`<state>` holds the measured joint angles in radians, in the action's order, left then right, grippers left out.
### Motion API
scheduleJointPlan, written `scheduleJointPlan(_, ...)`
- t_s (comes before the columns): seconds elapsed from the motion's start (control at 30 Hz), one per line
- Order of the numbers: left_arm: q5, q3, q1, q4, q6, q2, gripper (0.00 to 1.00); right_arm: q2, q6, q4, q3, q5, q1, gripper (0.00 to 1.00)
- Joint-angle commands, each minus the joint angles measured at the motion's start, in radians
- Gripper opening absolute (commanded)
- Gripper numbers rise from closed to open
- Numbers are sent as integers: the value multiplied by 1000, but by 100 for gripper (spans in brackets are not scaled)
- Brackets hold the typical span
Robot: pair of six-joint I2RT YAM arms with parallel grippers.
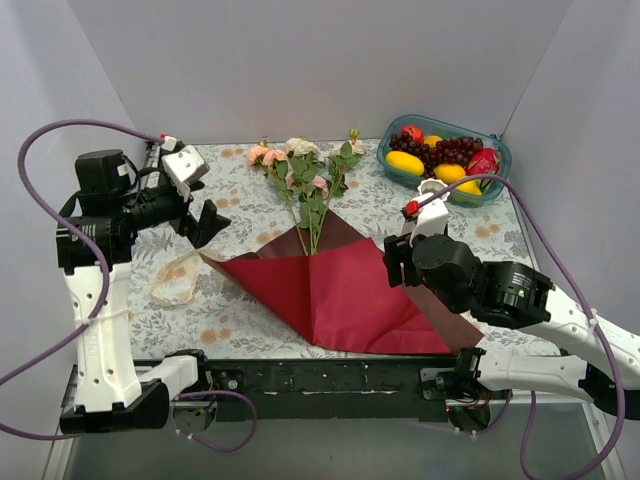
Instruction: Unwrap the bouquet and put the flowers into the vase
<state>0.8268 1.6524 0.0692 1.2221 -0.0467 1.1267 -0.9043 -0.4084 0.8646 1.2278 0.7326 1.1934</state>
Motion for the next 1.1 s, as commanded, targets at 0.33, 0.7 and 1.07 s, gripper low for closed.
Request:
scheduleJointPlan(0.33, -153, 11, -52, -198, 424, 237, 98, -76, -38, -46, 62, 24, 23, 73)
scheduleJointPlan(0.7, -442, -173, -301, -295, 429, 398, 98, -148, -47, -30, 113, 57, 26, 75)
scheduleJointPlan(1.07, -268, -384, -313, -227, 248, 421, 98, -128, -61, -10, 101, 47, 28, 75)
